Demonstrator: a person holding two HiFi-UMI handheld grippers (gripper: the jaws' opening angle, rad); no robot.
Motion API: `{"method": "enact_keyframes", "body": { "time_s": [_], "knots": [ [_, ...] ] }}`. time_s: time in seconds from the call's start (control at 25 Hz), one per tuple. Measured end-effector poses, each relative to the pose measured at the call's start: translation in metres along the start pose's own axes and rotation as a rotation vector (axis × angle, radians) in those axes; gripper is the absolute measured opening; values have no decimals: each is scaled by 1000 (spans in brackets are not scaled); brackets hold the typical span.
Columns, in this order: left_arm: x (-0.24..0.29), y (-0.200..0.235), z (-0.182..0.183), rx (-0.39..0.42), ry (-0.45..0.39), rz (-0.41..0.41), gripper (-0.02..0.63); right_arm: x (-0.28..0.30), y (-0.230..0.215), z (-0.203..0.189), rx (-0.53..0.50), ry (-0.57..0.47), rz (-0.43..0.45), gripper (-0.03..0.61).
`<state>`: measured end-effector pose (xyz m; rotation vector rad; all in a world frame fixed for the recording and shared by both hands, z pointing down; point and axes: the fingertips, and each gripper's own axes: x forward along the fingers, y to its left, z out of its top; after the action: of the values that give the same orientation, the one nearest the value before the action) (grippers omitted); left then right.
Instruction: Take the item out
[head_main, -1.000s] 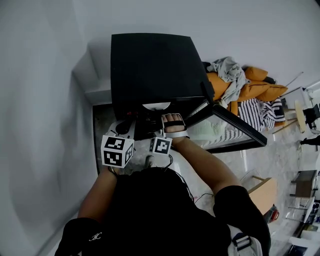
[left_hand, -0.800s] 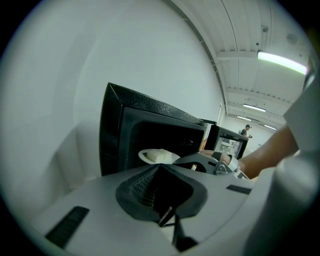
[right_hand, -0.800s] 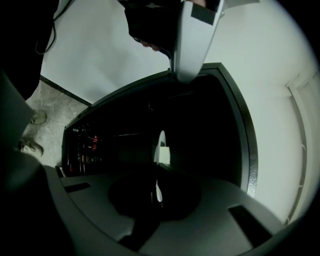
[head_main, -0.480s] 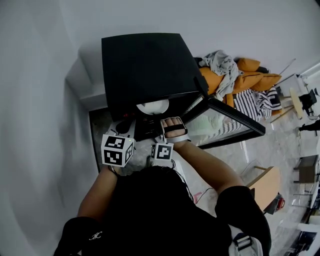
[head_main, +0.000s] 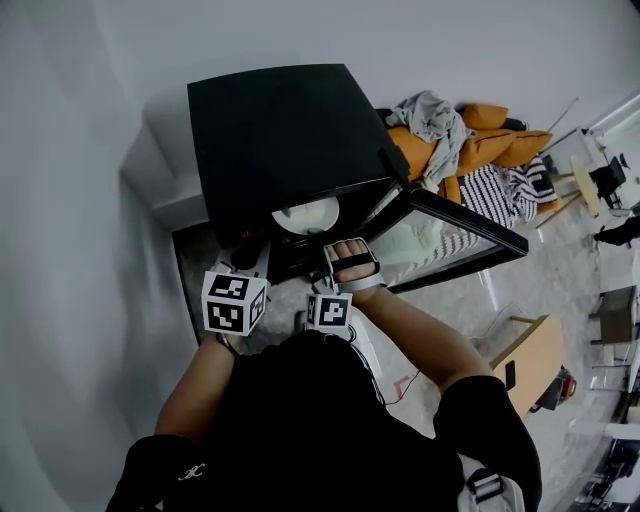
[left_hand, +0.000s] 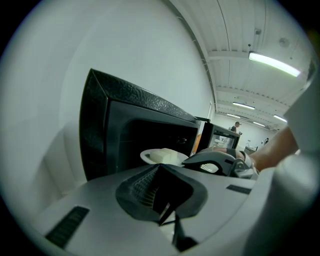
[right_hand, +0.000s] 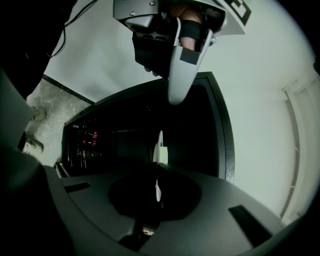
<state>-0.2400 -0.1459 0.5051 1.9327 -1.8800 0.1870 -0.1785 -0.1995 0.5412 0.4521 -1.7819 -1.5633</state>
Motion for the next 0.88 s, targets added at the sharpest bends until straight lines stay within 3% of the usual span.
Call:
{"method": "enact_keyframes", "body": {
  "time_s": [0.88],
  "knots": [
    [28, -19, -8, 20, 37, -95, 8, -55, -20, -26, 8, 36, -62, 15]
  ]
}}
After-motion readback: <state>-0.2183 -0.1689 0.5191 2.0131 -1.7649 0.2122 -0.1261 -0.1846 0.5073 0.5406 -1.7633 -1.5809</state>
